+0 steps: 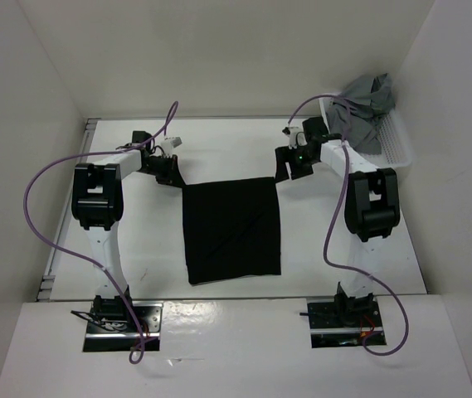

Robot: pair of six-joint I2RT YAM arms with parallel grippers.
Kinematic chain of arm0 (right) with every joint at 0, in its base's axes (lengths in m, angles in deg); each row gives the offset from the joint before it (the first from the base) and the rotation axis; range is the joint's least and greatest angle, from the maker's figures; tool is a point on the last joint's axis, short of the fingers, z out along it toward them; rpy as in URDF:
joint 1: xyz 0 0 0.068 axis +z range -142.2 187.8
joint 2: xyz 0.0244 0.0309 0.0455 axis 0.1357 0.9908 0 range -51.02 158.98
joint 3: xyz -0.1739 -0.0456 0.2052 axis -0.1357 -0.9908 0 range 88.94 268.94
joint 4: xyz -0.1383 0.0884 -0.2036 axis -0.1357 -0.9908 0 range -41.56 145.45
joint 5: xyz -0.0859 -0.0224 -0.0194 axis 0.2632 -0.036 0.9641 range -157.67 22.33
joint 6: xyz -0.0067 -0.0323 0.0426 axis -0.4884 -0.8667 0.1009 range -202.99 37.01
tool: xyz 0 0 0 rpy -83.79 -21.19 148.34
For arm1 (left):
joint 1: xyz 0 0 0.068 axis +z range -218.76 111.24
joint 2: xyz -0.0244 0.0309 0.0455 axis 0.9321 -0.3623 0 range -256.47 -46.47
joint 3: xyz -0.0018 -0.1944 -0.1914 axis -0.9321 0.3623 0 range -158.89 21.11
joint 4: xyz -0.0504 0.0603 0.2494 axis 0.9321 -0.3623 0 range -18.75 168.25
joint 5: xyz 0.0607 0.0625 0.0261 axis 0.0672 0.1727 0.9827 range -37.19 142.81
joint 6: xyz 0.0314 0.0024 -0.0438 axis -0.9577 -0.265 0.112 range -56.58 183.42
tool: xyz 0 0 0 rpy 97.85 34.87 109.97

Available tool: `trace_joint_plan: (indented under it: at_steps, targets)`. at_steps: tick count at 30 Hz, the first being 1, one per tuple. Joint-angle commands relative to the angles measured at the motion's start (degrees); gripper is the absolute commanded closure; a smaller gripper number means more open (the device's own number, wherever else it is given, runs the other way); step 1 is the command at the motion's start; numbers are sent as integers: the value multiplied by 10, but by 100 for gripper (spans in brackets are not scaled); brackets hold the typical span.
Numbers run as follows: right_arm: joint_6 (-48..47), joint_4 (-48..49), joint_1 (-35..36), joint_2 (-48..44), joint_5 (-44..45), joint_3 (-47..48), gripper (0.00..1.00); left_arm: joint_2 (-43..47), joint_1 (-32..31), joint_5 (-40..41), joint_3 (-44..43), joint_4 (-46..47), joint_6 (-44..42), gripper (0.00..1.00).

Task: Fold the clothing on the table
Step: Flatten the skirt out, then fold the skirt

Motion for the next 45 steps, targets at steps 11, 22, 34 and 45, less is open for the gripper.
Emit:
trace_joint_plan:
  at_steps: [11, 22, 34, 45]
  targets:
    - [10, 35, -3, 101, -48, 88, 41, -35, 1, 2, -7, -12, -17, 100]
    - [0, 35, -3, 149, -54, 120, 53, -35, 1, 8, -7, -12, -17, 100]
    - [-6, 35, -3, 184, -64, 131, 61, -35, 1, 13, -7, -12, -17, 100]
    - [-6, 25, -3, 195, -76, 147, 67, -35, 1, 13, -7, -12, -17, 100]
